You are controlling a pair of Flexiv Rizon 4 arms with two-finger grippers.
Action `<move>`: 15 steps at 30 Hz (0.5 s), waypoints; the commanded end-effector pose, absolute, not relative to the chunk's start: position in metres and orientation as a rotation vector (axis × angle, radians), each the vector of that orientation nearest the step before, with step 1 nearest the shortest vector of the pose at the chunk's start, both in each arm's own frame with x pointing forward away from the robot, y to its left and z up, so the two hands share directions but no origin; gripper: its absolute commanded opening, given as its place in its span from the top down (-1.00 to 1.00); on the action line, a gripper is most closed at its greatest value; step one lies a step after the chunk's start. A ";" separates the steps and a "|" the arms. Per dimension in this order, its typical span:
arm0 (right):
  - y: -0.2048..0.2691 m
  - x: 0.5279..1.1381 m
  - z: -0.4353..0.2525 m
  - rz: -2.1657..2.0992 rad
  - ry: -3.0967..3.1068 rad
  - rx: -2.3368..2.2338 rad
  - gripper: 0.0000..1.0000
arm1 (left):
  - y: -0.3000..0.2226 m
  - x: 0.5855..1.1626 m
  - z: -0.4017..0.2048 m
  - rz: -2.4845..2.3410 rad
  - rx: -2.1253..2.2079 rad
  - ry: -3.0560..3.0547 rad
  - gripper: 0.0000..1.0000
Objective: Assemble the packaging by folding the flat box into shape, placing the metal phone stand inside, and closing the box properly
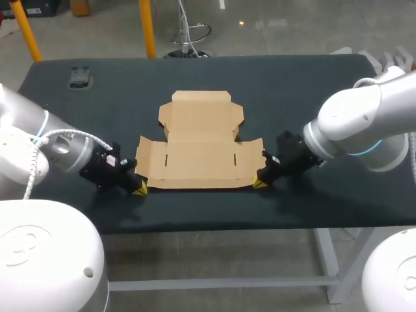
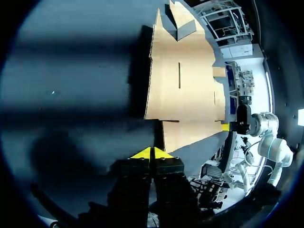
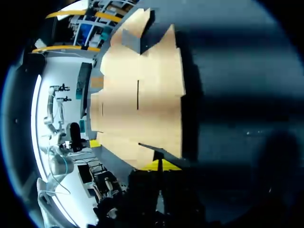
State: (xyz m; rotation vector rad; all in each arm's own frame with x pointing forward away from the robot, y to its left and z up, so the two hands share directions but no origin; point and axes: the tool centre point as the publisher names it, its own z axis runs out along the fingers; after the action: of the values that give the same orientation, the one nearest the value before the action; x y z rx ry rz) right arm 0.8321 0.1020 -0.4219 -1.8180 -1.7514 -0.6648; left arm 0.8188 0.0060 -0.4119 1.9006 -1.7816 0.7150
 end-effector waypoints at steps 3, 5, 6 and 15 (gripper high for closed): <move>0.103 0.835 -0.422 -0.653 -1.755 -1.808 1.00 | -0.001 0.828 -0.413 0.693 1.860 -1.801 1.00; 0.103 0.835 -0.422 -0.651 -1.759 -1.808 1.00 | -0.005 0.827 -0.411 0.691 1.870 -1.825 1.00; 0.103 0.835 -0.421 -0.650 -1.761 -1.807 1.00 | -0.007 0.826 -0.409 0.690 1.870 -1.834 1.00; 0.107 0.836 -0.417 -0.645 -1.790 -1.809 1.00 | -0.015 0.820 -0.398 0.669 1.899 -1.888 1.00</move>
State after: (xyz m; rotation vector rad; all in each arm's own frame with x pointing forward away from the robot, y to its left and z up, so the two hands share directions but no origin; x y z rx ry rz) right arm 0.8354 0.1056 -0.4195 -1.8055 -1.7847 -0.6529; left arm 0.8238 -0.0117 -0.4054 1.8759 -1.8713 0.6880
